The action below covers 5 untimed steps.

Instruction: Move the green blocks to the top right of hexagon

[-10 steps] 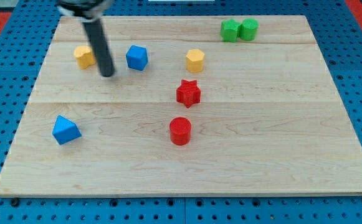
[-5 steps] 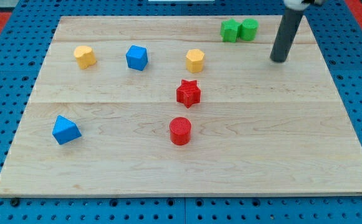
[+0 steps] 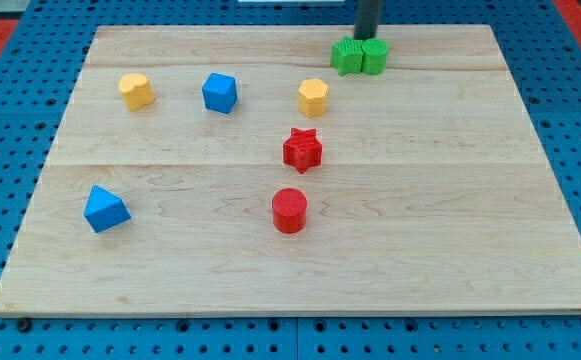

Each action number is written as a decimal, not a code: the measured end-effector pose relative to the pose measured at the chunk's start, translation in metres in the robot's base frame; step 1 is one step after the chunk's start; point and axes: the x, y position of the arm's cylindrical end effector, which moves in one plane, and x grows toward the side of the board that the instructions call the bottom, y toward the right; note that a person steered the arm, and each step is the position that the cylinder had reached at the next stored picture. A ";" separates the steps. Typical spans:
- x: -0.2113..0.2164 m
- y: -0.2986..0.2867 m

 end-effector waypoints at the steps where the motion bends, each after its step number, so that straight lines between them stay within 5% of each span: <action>1: 0.000 -0.030; 4: -0.003 -0.047; 5: -0.019 0.017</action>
